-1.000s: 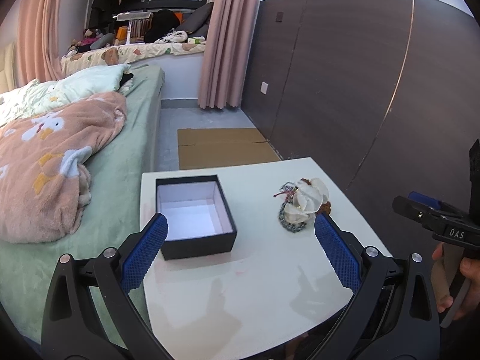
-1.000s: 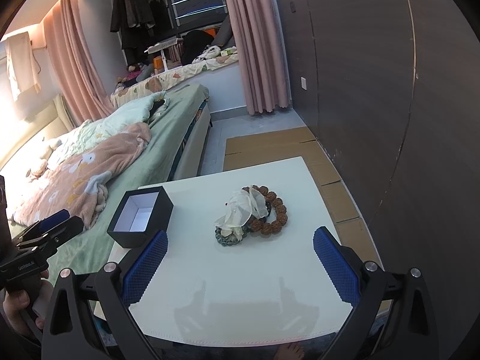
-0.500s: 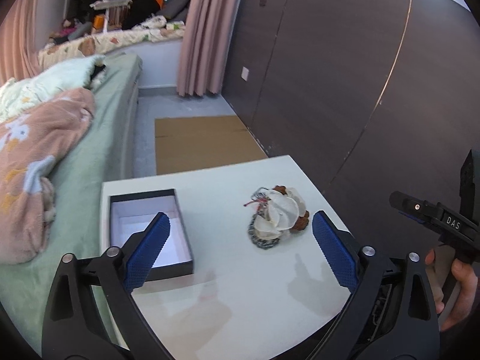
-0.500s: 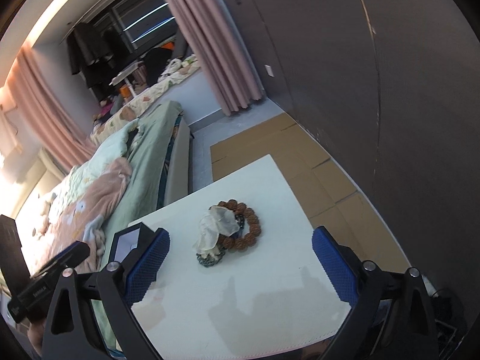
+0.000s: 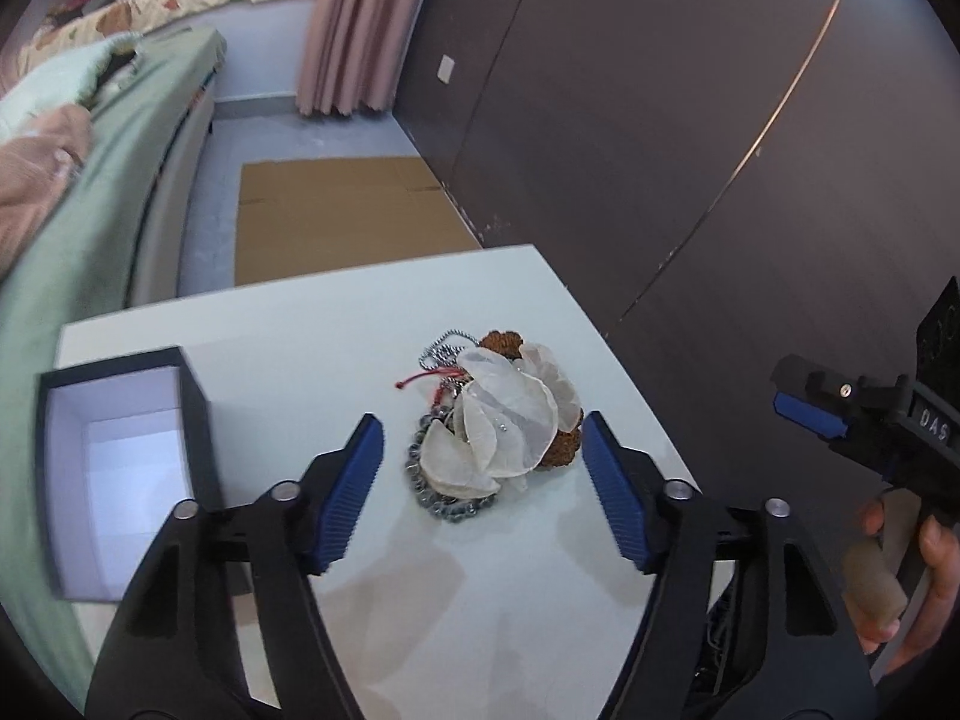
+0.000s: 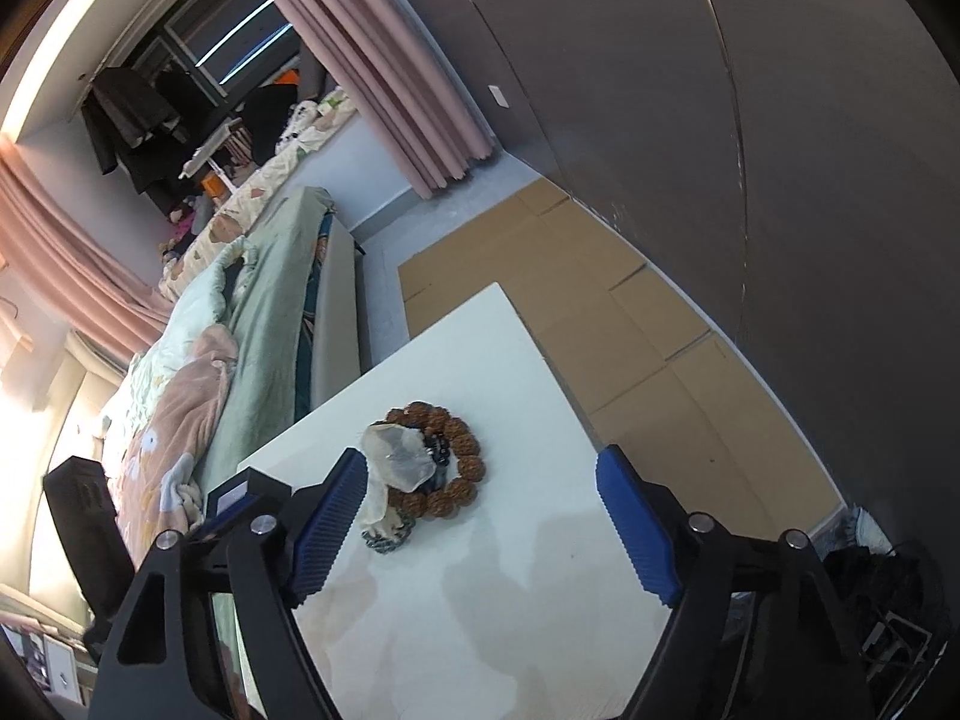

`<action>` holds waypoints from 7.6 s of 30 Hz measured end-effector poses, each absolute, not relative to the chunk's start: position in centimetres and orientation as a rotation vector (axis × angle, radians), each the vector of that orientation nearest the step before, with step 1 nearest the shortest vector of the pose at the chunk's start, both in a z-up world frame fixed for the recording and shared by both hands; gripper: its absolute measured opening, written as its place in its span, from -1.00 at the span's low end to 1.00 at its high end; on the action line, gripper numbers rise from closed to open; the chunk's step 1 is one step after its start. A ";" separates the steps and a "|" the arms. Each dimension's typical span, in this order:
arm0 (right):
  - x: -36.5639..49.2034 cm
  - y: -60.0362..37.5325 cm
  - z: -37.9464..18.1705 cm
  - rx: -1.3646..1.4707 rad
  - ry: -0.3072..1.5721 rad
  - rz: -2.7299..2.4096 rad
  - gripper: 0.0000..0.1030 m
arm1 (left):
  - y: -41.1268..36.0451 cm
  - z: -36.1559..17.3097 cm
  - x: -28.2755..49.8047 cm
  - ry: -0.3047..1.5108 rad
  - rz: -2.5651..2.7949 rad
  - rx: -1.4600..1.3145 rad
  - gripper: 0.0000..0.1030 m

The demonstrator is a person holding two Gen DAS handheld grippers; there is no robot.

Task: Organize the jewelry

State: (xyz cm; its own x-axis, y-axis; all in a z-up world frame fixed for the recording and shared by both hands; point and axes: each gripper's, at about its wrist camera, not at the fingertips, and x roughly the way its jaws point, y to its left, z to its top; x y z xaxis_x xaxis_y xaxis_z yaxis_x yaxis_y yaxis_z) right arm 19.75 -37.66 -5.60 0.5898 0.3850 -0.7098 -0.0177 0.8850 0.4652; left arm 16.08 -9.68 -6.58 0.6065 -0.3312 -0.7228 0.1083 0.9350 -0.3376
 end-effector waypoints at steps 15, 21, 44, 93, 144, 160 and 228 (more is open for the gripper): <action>23.5 -34.7 -8.7 0.444 1.025 0.257 0.29 | -10.7 -10.9 18.9 0.992 -0.360 -0.338 -0.92; 23.8 -33.2 -9.2 0.431 1.042 0.282 0.28 | -8.9 -8.1 17.5 0.927 -0.373 -0.364 -0.93; 26.8 -24.9 -12.5 0.354 1.156 0.360 -0.31 | -0.2 -4.3 15.5 0.805 -0.264 -0.433 -0.93; 19.8 -11.8 -4.3 0.430 0.886 0.805 0.36 | 14.6 -2.2 8.5 0.709 0.036 -0.559 0.44; 23.1 -37.2 -10.2 0.574 1.067 0.272 0.20 | -10.7 -9.4 17.0 0.955 -0.296 -0.298 0.23; 24.0 -35.6 -10.9 0.523 1.102 0.297 0.20 | -11.6 -10.3 17.5 0.981 -0.287 -0.260 -0.95; 26.8 -26.7 -12.0 0.515 1.124 0.427 -0.82 | -1.1 -5.6 15.2 0.875 -0.245 -0.422 -0.93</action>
State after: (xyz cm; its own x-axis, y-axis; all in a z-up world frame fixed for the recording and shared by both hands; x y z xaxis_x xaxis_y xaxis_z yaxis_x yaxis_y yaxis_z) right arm 26.80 -26.68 -12.04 0.3745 0.5658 -0.7346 -0.0648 0.8063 0.5880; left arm 15.24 -1.12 -5.63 0.6203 -0.3756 -0.6886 0.0362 0.8907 -0.4532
